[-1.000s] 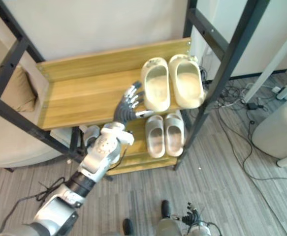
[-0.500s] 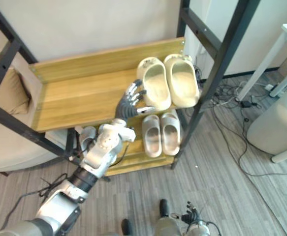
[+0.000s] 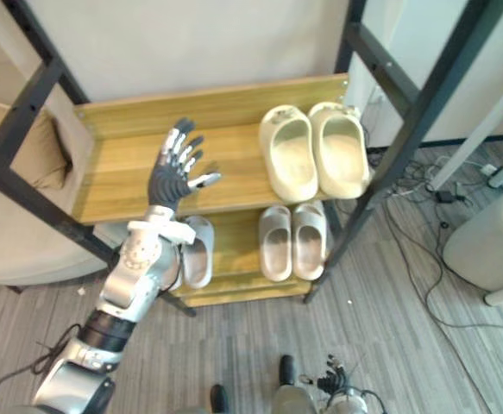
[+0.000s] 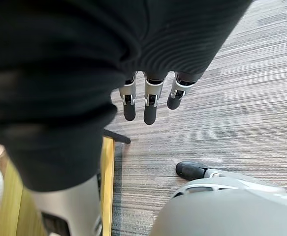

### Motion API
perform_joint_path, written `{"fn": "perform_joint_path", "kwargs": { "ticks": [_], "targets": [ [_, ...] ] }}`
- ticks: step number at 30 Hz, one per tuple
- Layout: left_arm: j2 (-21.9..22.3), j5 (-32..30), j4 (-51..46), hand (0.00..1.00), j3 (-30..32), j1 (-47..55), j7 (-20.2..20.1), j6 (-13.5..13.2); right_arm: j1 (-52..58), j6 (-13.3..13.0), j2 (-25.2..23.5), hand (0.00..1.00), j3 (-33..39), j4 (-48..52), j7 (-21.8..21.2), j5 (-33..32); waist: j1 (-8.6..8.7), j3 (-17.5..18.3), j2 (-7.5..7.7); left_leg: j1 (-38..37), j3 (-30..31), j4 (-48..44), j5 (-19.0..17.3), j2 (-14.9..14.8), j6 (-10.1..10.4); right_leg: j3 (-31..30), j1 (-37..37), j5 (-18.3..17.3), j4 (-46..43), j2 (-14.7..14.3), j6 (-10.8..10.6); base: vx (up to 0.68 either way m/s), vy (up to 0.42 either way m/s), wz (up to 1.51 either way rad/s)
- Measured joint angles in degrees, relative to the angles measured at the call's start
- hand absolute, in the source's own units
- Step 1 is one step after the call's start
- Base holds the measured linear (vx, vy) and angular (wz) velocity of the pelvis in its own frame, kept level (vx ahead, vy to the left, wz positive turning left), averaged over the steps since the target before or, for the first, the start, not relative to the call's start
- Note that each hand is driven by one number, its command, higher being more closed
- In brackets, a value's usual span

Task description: Organize the slippers on the shoe rack

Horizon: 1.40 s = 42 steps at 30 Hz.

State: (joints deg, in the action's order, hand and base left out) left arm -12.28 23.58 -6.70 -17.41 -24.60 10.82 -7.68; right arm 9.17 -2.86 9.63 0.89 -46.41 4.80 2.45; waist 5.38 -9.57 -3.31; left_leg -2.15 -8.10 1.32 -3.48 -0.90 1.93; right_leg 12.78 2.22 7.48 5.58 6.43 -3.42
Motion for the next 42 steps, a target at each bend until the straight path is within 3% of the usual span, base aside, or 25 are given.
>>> {"fn": "perform_joint_path", "kwargs": {
  "ticks": [7,15,19,22,28,32,38,42],
  "targets": [
    [0.12,7.00,-9.15,0.00,-5.01,9.99,-5.61,-0.83,-0.25,0.03,0.62,0.00,-0.24,-1.94,-0.23,0.07,-1.05,1.53,-0.17,0.06,0.73,-0.51,0.01,0.30,-0.07,0.75,-0.38,-0.03,-0.14,0.18,-0.04,-0.01,-0.001,0.03],
    [-0.67,9.32,-9.47,0.00,-4.91,28.69,-11.34,-0.20,-0.15,0.02,1.46,0.00,-1.67,-2.24,-1.01,2.04,-2.52,3.17,0.04,0.02,1.19,-0.51,-0.14,0.27,0.17,1.50,-0.68,-0.52,0.00,0.15,0.22,-0.02,-0.006,0.04],
    [-0.35,8.95,-1.99,0.00,-3.62,36.73,-13.73,1.41,-0.02,0.02,1.42,0.00,-1.62,-4.47,-1.45,2.14,-2.88,4.62,0.36,-0.07,2.59,-0.53,-0.24,0.17,0.36,2.49,-1.52,-1.17,0.00,0.06,0.06,0.02,-0.008,0.18],
    [0.10,6.57,6.55,0.00,-1.41,38.88,-14.88,2.00,0.45,0.02,1.26,0.00,-1.57,-4.58,-1.47,2.20,-4.33,4.94,0.85,-0.94,2.94,-0.48,-0.34,-0.05,0.47,2.88,-2.42,-1.55,0.00,-0.15,0.02,0.03,-0.008,0.05],
    [3.26,-4.28,24.96,0.00,5.93,38.70,-14.21,2.04,0.21,-0.01,-0.37,0.00,-0.85,-4.61,-1.43,2.23,-4.81,5.95,2.40,-1.49,4.18,-0.46,-0.29,-0.32,0.39,4.52,-3.62,-1.96,0.00,-0.38,0.15,0.03,-0.007,0.10],
    [4.64,-16.77,40.18,0.00,11.97,37.07,-9.31,2.17,-0.84,-0.02,-1.80,0.00,-0.05,-5.12,-1.32,2.22,-5.10,6.40,3.45,-2.15,4.33,-0.36,-0.34,-0.30,0.43,4.82,-4.36,-2.30,0.00,-0.37,0.08,0.02,0.005,0.03],
    [5.27,-23.50,49.30,0.00,16.32,36.51,-4.53,3.41,-2.43,-0.05,-3.51,0.00,0.86,-6.76,-0.18,2.26,-5.47,6.11,4.21,-3.21,4.39,-0.32,-0.36,-0.30,0.45,4.87,-5.44,-2.43,0.01,-0.35,0.02,0.00,0.000,0.00],
    [5.73,-23.56,51.16,0.00,16.44,36.57,-3.39,3.43,-2.91,-0.05,-4.37,0.00,0.86,-6.77,0.30,2.61,-5.75,5.70,4.63,-3.07,4.22,-0.16,-0.41,-0.30,0.50,4.63,-5.24,-2.81,0.01,-0.33,-0.27,-0.04,0.001,-0.02]
  ]
}}
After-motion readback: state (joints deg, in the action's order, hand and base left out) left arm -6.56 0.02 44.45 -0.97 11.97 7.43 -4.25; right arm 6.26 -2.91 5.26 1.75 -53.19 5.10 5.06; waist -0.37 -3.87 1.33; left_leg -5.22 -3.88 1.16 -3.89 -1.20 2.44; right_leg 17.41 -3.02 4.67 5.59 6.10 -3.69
